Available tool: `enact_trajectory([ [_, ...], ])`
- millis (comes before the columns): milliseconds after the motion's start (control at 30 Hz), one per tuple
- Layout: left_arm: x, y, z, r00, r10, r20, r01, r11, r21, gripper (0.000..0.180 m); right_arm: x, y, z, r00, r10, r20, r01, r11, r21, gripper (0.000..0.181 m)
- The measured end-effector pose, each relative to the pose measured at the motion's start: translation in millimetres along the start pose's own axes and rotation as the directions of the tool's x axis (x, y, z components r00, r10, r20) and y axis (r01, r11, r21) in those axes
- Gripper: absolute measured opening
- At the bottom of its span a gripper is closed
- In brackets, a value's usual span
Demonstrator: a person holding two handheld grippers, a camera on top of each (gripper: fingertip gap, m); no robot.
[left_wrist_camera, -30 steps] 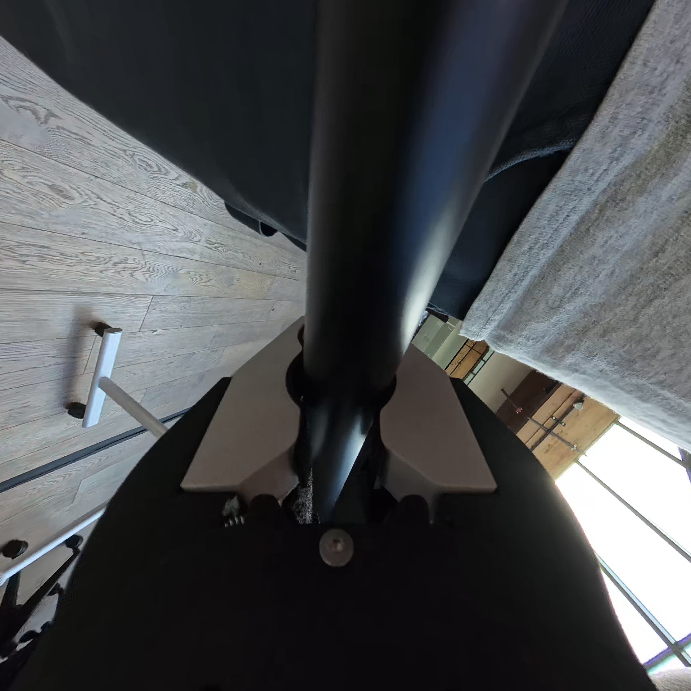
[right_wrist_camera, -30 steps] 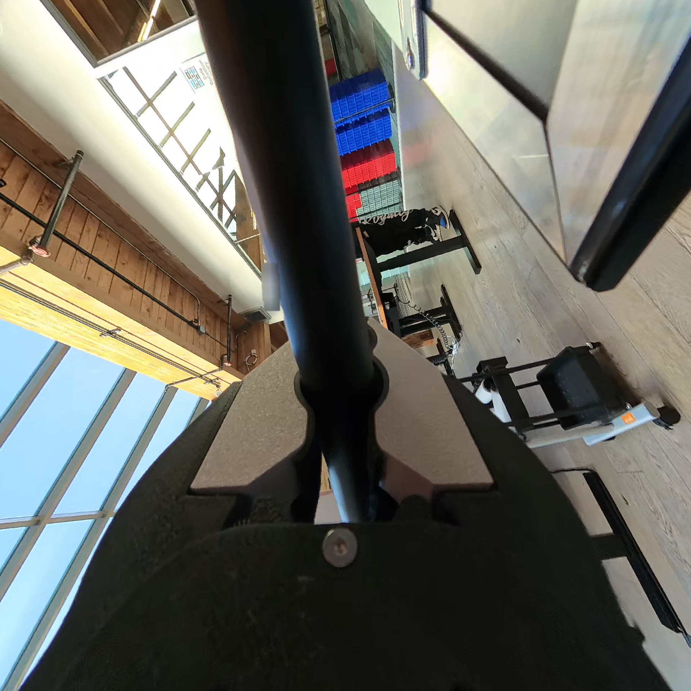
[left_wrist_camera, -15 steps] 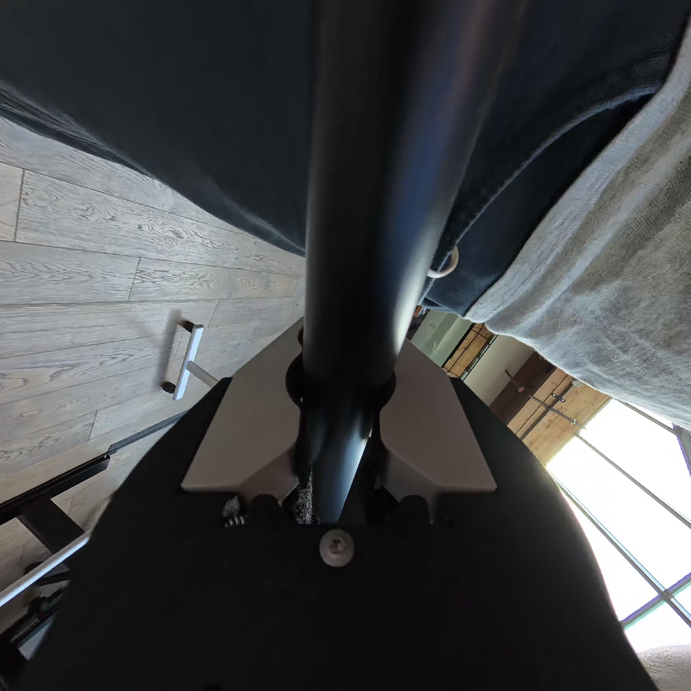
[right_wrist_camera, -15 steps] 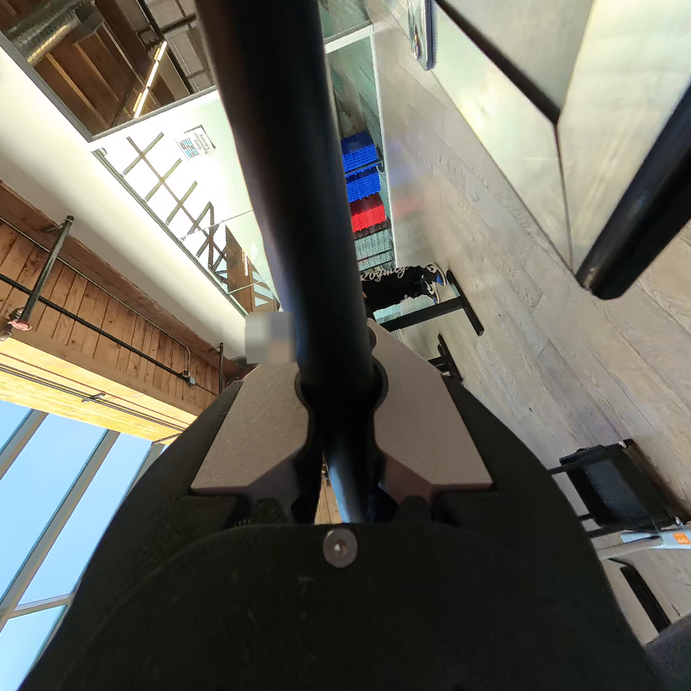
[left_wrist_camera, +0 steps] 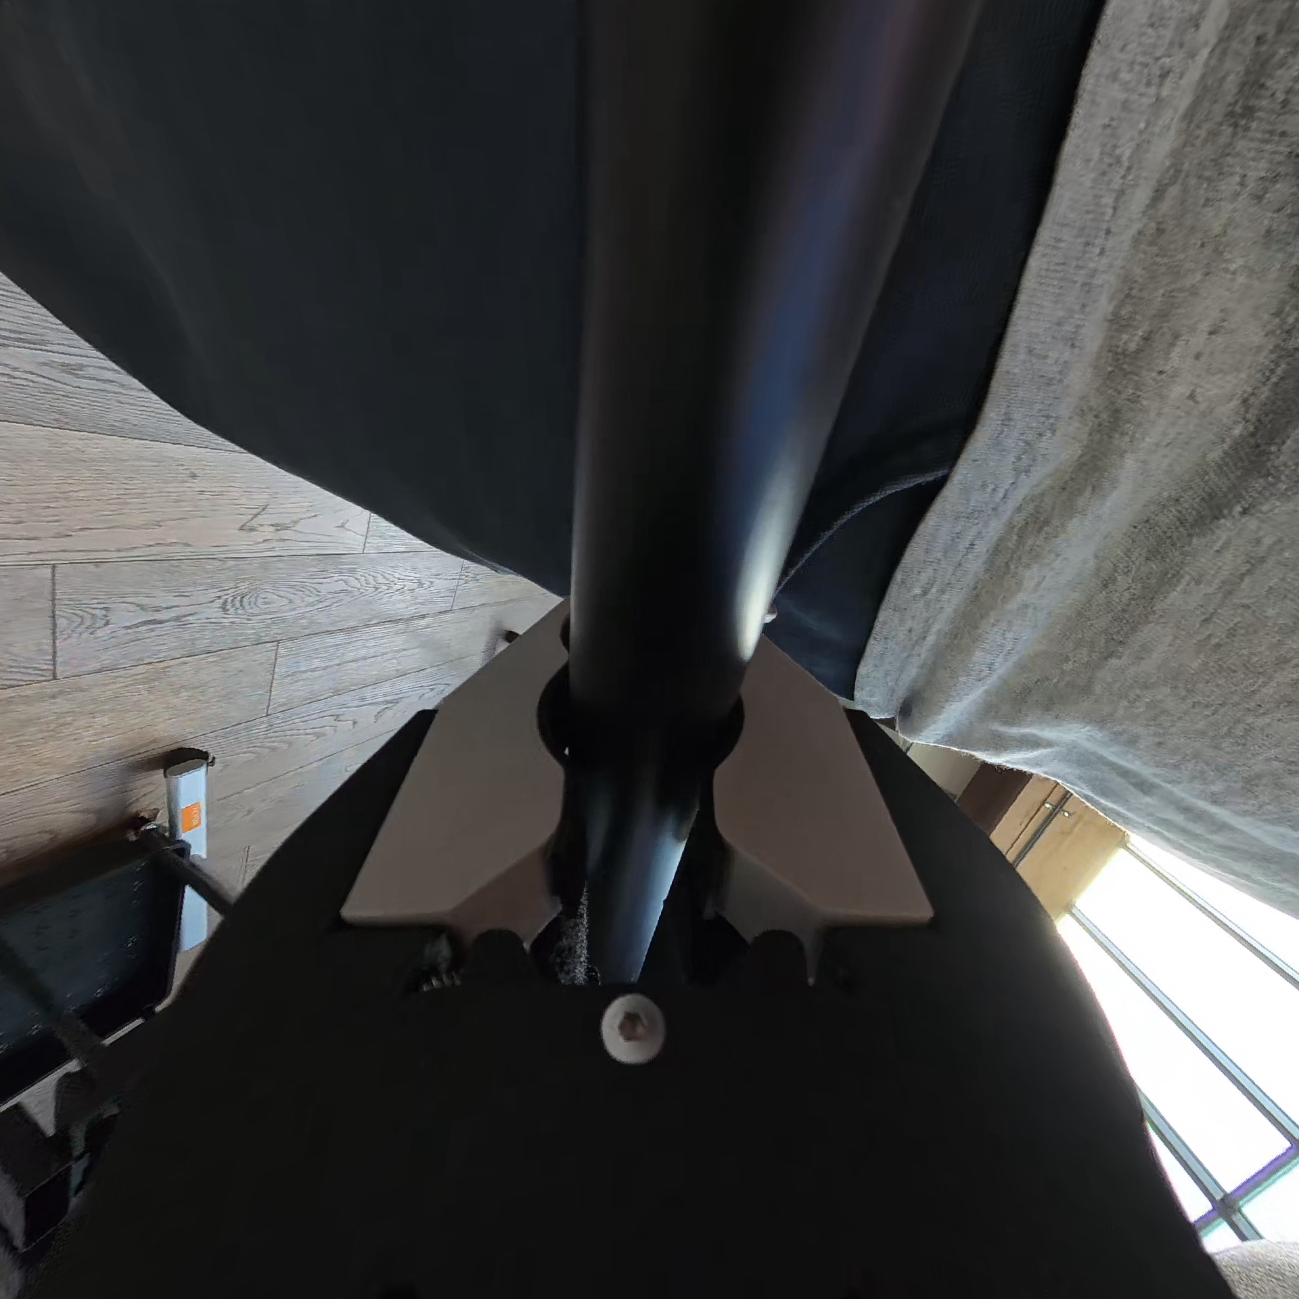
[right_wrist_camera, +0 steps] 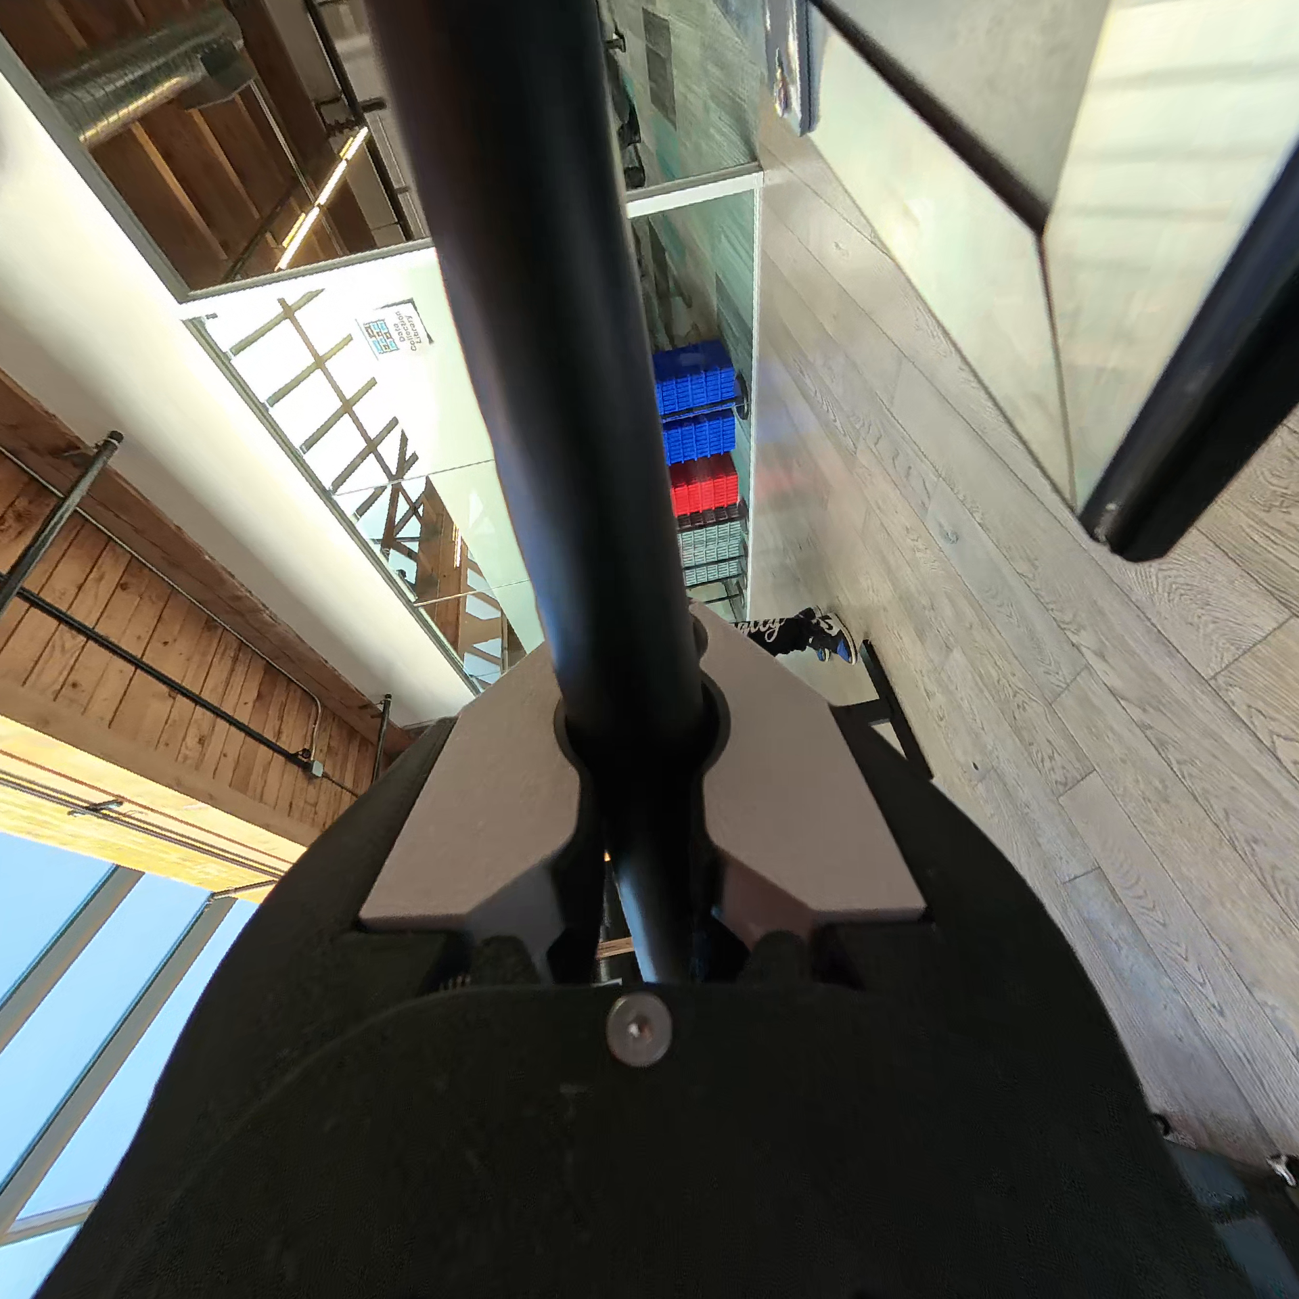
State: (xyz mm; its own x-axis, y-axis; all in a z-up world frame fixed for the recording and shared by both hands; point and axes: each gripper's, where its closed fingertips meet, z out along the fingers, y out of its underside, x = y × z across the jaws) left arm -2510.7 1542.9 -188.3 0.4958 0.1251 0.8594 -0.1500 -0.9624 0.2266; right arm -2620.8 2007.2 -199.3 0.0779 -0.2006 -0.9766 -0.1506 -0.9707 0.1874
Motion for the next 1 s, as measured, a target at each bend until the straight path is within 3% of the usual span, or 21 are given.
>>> enact_trajectory([
  [33, -9.8, -4.4, -22.7, 1.0, 0.001, 0.001, -0.001, 1.0, -0.005, 0.028, -5.6, -5.1, 22.4, 1.0, 0.001, 0.001, -0.001, 1.0, 0.005, 0.018],
  [467, -129.1, -92.9, -320.0, 0.996, -0.078, 0.052, 0.077, 0.997, 0.019, 0.028, -61.6, -87.9, 361.9, 0.998, 0.053, 0.04, -0.05, 0.996, -0.076, 0.019],
  [867, -258.9, -185.3, -568.4, 0.99, -0.141, -0.019, 0.142, 0.967, 0.212, 0.028, -110.4, -124.6, 730.1, 1.0, -0.013, 0.021, 0.019, 0.962, -0.272, 0.018],
  [1000, -301.5, -202.5, -661.9, 0.989, -0.146, -0.026, 0.148, 0.964, 0.22, 0.028, -136.6, -133.9, 842.8, 0.999, -0.03, 0.031, 0.038, 0.954, -0.299, 0.018],
])
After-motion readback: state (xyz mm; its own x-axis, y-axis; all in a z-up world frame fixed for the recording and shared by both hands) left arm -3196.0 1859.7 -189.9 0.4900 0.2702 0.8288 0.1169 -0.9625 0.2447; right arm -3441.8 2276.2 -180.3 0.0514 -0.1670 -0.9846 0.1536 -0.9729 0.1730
